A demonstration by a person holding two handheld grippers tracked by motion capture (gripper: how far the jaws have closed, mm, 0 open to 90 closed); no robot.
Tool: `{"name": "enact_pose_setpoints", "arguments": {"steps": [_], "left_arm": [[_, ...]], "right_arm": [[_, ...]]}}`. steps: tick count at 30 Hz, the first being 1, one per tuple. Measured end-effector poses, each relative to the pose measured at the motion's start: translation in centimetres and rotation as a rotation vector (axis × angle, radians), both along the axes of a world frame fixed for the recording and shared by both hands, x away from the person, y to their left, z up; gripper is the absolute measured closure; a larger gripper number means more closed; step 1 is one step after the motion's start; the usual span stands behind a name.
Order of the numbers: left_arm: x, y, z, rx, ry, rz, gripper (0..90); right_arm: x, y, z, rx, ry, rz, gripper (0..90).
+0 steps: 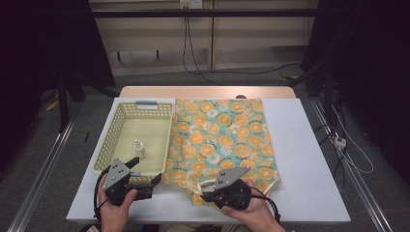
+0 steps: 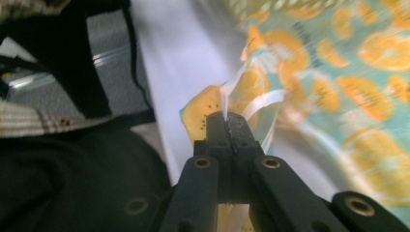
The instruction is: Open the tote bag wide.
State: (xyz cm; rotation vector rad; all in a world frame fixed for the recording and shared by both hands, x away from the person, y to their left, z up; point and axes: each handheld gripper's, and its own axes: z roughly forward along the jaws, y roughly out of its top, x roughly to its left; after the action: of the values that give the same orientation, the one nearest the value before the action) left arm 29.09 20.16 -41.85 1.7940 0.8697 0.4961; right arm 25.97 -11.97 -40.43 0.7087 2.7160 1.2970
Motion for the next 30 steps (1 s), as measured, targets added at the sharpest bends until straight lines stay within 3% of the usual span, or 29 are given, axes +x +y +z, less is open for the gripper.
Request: {"name": "enact_pose_setpoints", "arguments": {"steps": [4, 12, 16, 20, 22, 25, 26, 30], "left_arm": [[0.1, 0.0, 0.0, 0.002, 0.004, -0.002, 5.7], [0.0, 0.0, 0.0, -0.001, 0.002, -0.003, 5.7], [0.0, 0.0, 0.0, -0.002, 0.003, -0.003, 5.7], [0.1, 0.0, -0.1, -0.001, 0.006, 0.0, 5.7], [0.0, 0.1, 0.0, 0.003, 0.002, -0.003, 5.7], [-0.1, 0.1, 0.0, 0.004, -0.004, -0.006, 5.7], [-0.1, 0.1, 0.0, 0.003, -0.004, -0.006, 5.7], [0.0, 0.0, 0.0, -0.001, 0.003, -0.001, 5.7]], "right_arm": [[0.8, -0.5, 0.3, 0.017, 0.007, -0.014, 90.0], [1.5, -0.9, 1.5, 0.028, -0.027, -0.046, 90.0], [2.7, -1.2, 0.7, 0.021, -0.02, -0.076, 90.0], [2.5, -0.3, -1.6, -0.022, 0.038, -0.035, 89.0], [2.3, -0.1, -1.9, -0.03, 0.045, -0.026, 86.6], [1.8, -0.4, -1.6, -0.023, 0.051, -0.012, 70.0], [1.8, -0.4, -1.6, -0.023, 0.051, -0.012, 70.0], [0.1, -2.7, -0.5, -0.005, 0.04, -0.037, 58.4]]}}
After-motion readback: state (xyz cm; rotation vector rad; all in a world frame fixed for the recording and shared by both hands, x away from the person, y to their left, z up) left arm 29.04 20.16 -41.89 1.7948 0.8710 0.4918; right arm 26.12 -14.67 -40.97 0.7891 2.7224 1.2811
